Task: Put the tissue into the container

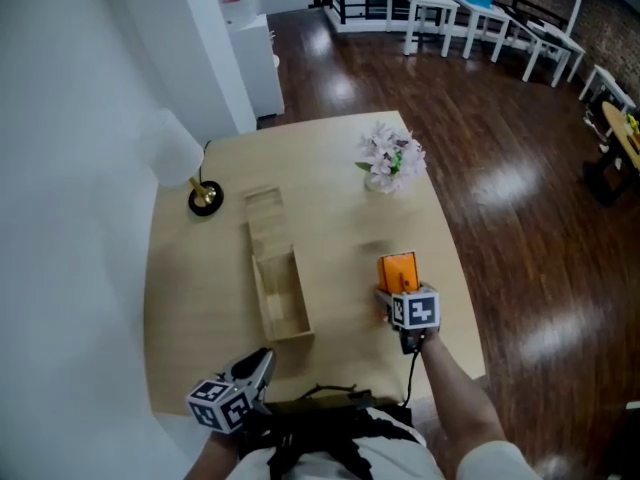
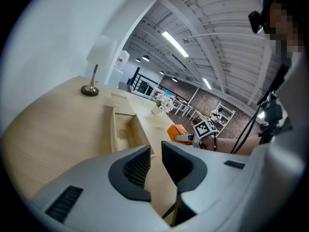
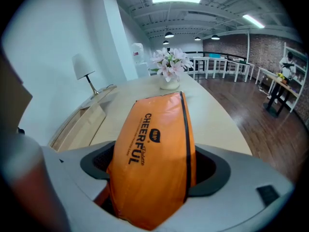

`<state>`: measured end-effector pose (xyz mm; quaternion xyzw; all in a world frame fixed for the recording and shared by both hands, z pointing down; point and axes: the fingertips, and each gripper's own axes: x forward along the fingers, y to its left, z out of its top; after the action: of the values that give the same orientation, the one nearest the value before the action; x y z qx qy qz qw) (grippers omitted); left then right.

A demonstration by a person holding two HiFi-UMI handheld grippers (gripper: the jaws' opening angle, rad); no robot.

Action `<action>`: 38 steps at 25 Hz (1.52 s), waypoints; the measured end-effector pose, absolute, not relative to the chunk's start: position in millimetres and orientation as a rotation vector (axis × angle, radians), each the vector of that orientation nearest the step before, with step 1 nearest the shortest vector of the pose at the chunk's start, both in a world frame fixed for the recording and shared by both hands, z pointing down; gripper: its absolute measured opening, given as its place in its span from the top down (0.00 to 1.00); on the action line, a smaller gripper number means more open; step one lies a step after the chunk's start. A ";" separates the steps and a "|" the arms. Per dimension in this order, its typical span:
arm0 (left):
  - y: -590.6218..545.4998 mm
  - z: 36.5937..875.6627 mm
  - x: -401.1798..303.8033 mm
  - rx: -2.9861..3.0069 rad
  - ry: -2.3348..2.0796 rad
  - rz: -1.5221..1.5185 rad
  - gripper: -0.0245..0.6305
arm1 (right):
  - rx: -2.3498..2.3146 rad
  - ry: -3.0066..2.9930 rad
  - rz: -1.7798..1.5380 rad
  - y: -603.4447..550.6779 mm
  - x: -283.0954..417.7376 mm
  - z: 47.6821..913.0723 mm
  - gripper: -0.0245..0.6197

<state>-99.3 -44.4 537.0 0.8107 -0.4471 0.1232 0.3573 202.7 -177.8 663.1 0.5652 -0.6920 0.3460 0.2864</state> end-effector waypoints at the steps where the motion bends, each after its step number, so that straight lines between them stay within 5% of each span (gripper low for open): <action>1: -44.7 535.9 -99.7 2.097 -1.151 0.314 0.85 | 1.517 -1.855 0.915 -177.9 203.2 657.3 0.25; 17: -54.7 517.3 -124.1 2.153 -1.159 0.252 0.85 | 1.547 -1.976 0.758 -191.9 163.5 566.1 0.25; 38: -52.1 510.7 -185.1 2.168 -1.156 0.214 0.85 | 1.440 -2.083 0.675 -199.0 26.1 527.5 0.25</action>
<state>-185.1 -52.1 510.7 0.8295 -0.4423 0.0820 0.3311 26.1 -199.0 527.5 0.5310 -0.7679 0.2490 0.2576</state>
